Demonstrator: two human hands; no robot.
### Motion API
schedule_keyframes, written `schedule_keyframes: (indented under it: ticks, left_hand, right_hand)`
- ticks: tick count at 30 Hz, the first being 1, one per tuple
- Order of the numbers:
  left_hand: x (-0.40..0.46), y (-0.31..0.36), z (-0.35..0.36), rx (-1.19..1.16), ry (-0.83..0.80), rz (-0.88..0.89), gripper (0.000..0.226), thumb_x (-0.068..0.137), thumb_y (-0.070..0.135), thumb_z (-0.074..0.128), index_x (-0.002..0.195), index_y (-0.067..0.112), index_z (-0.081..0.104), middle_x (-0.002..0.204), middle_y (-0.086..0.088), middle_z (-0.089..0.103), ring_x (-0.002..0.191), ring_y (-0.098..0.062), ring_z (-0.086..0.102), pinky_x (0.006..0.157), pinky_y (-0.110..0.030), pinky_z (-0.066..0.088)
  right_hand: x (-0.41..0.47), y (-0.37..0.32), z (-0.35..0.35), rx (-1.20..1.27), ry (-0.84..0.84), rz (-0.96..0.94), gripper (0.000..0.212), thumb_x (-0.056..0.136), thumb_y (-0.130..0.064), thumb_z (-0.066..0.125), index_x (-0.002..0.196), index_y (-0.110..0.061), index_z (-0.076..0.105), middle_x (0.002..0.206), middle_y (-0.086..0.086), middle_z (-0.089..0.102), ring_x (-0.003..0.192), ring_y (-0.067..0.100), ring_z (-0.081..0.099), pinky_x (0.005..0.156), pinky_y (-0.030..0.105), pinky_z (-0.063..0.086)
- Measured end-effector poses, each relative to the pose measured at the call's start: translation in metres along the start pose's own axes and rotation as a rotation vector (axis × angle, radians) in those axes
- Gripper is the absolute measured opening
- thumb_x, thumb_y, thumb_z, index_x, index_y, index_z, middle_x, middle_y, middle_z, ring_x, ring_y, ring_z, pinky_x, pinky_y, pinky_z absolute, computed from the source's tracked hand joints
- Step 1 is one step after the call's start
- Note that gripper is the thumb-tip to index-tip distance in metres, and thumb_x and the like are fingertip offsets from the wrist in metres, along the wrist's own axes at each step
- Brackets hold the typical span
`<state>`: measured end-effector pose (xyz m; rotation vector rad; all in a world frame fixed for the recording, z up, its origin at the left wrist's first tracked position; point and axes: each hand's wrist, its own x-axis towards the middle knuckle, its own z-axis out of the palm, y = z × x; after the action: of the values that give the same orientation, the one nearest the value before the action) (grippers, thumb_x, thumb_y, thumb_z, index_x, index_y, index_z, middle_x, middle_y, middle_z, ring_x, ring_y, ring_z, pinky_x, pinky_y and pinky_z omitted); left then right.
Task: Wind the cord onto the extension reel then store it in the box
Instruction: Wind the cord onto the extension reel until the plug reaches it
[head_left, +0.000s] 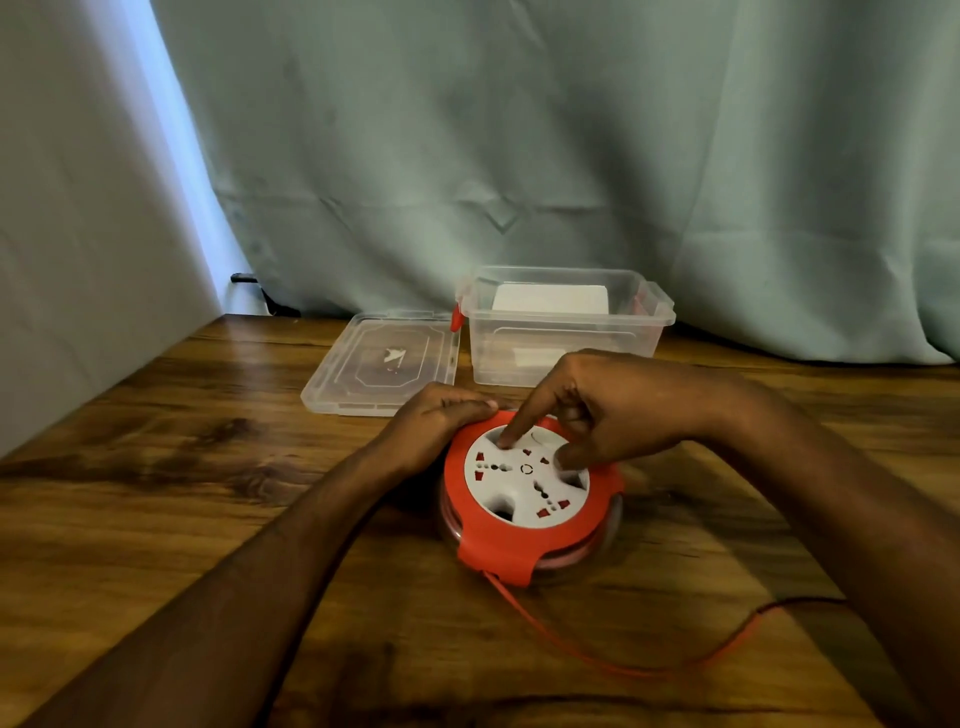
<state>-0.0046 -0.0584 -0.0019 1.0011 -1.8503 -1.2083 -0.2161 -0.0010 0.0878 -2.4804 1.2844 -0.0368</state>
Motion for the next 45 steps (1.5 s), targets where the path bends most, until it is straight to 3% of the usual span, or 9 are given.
schedule_keyframes:
  ticks: [4, 7, 12, 16, 24, 33, 37, 40, 45]
  left_hand:
    - [-0.001, 0.0, 0.0, 0.013, -0.002, 0.0, 0.029, 0.105, 0.018, 0.052, 0.104, 0.027, 0.08, 0.091, -0.006, 0.083, 0.078, -0.019, 0.078, 0.072, -0.028, 0.061]
    - [0.0, -0.003, -0.001, 0.027, -0.001, 0.001, 0.028, 0.105, 0.019, 0.053, 0.108, 0.015, 0.081, 0.096, -0.015, 0.082, 0.089, -0.036, 0.078, 0.083, -0.046, 0.06]
    - [0.0, -0.003, 0.001, 0.02, 0.006, 0.032, 0.028, 0.099, 0.028, 0.056, 0.104, 0.02, 0.082, 0.097, -0.016, 0.081, 0.092, -0.041, 0.076, 0.092, -0.059, 0.058]
    - [0.0, -0.004, 0.001, 0.021, 0.009, 0.023, 0.028, 0.103, 0.024, 0.056, 0.106, 0.012, 0.081, 0.096, -0.018, 0.081, 0.091, -0.043, 0.076, 0.093, -0.062, 0.057]
    - [-0.001, -0.002, 0.002, 0.01, 0.027, 0.014, 0.028, 0.103, 0.019, 0.055, 0.1, 0.013, 0.082, 0.095, -0.015, 0.082, 0.092, -0.039, 0.077, 0.096, -0.059, 0.057]
    - [0.0, -0.002, 0.002, 0.017, 0.027, 0.032, 0.032, 0.103, 0.017, 0.055, 0.09, 0.022, 0.083, 0.091, -0.011, 0.082, 0.083, -0.031, 0.077, 0.088, -0.05, 0.058]
    - [-0.001, 0.001, 0.001, 0.036, 0.014, 0.023, 0.029, 0.104, 0.019, 0.054, 0.095, 0.013, 0.082, 0.086, -0.01, 0.081, 0.077, -0.026, 0.076, 0.077, -0.039, 0.058]
    - [-0.002, 0.001, 0.0, 0.033, 0.0, 0.013, 0.03, 0.104, 0.022, 0.055, 0.09, 0.018, 0.082, 0.08, -0.009, 0.08, 0.07, -0.023, 0.074, 0.069, -0.033, 0.057]
    - [-0.003, 0.001, 0.0, 0.012, -0.01, -0.001, 0.032, 0.104, 0.024, 0.055, 0.088, 0.03, 0.082, 0.086, -0.01, 0.082, 0.075, -0.024, 0.077, 0.072, -0.035, 0.059]
  right_hand:
    - [0.0, 0.005, 0.001, -0.011, -0.086, 0.006, 0.056, 0.09, -0.021, 0.079, 0.138, -0.044, 0.061, 0.052, -0.02, 0.057, 0.049, -0.001, 0.053, 0.055, 0.021, 0.04]
    - [0.0, 0.005, 0.002, -0.06, -0.067, 0.028, 0.057, 0.087, -0.028, 0.082, 0.135, -0.05, 0.059, 0.06, -0.04, 0.057, 0.058, -0.012, 0.059, 0.053, 0.015, 0.041]
    - [-0.001, 0.001, 0.002, -0.072, -0.021, 0.057, 0.057, 0.082, -0.034, 0.085, 0.133, -0.049, 0.063, 0.086, -0.028, 0.063, 0.071, -0.018, 0.059, 0.052, 0.01, 0.044]
    - [-0.002, -0.004, 0.002, -0.164, 0.015, 0.091, 0.056, 0.072, -0.052, 0.088, 0.124, -0.045, 0.067, 0.125, -0.021, 0.058, 0.103, 0.003, 0.059, 0.077, 0.021, 0.055]
    - [0.005, -0.01, 0.014, -0.308, 0.066, 0.079, 0.051, 0.066, -0.075, 0.079, 0.065, -0.027, 0.061, 0.069, -0.013, 0.06, 0.069, 0.007, 0.059, 0.055, 0.021, 0.04]
    - [0.01, -0.018, 0.021, -0.244, 0.057, 0.051, 0.053, 0.083, -0.071, 0.068, 0.058, -0.023, 0.063, 0.057, -0.01, 0.064, 0.057, 0.005, 0.064, 0.052, 0.018, 0.044]
    - [0.003, -0.011, 0.009, -0.14, 0.081, 0.028, 0.008, 0.089, -0.041, 0.078, 0.093, -0.035, 0.076, 0.063, -0.025, 0.058, 0.06, -0.003, 0.055, 0.057, 0.022, 0.041]
    - [0.0, 0.002, 0.001, -0.056, 0.047, 0.001, 0.05, 0.086, -0.023, 0.081, 0.128, -0.047, 0.068, 0.055, -0.008, 0.049, 0.049, 0.006, 0.043, 0.052, 0.026, 0.037]
    - [0.0, 0.007, 0.003, -0.053, -0.046, 0.014, 0.057, 0.087, -0.031, 0.081, 0.136, -0.052, 0.06, 0.06, -0.006, 0.057, 0.052, 0.004, 0.051, 0.051, 0.019, 0.037]
